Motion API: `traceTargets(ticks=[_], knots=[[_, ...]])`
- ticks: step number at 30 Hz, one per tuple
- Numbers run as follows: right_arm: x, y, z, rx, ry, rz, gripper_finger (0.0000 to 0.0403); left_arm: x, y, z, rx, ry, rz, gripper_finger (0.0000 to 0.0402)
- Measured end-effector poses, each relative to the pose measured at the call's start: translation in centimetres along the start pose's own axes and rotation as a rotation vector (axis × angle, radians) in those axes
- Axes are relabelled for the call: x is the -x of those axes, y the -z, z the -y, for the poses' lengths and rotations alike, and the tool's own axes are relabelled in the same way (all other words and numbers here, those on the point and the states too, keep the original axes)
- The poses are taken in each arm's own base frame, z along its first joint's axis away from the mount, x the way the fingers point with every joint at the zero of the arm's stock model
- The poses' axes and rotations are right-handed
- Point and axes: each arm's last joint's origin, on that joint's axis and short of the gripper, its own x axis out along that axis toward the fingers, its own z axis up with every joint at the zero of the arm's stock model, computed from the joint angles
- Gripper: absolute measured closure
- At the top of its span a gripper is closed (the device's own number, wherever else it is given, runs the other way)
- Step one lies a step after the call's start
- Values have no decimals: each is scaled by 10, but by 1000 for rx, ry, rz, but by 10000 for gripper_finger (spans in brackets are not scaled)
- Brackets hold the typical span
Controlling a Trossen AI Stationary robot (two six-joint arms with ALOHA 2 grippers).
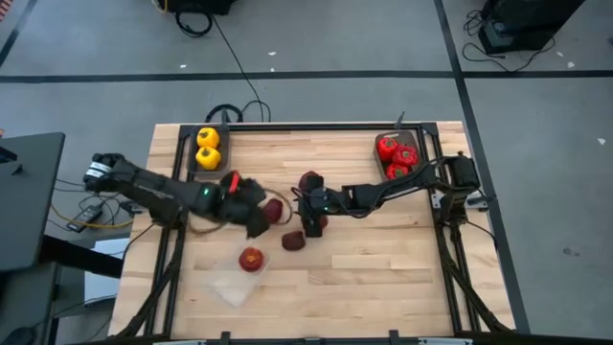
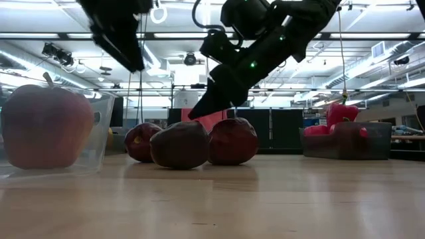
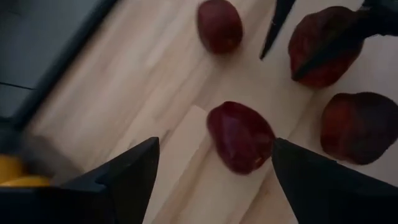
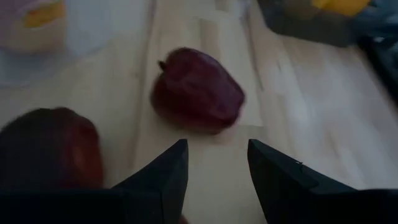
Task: Sort produce into baskets
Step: Put the red apple into the transparent bin
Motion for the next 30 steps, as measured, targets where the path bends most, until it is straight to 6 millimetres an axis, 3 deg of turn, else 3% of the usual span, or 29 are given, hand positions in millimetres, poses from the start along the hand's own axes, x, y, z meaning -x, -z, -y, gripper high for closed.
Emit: traceTargets(ticks=[6,11,21,30], knots=[[14,-4,5,-25,23,-37,224,-35,-24,-28,92,61,-71,46],[28,-2,15,-70,-75,29,222,-55,-28,-39,146,126,-188,6],[55,32,49,-298,-129,176,222,-94,-24,-21,178,163,-319,8],[56,43,51,-322,-129,189,221,-123,-15,-8,216,171,-443,8]])
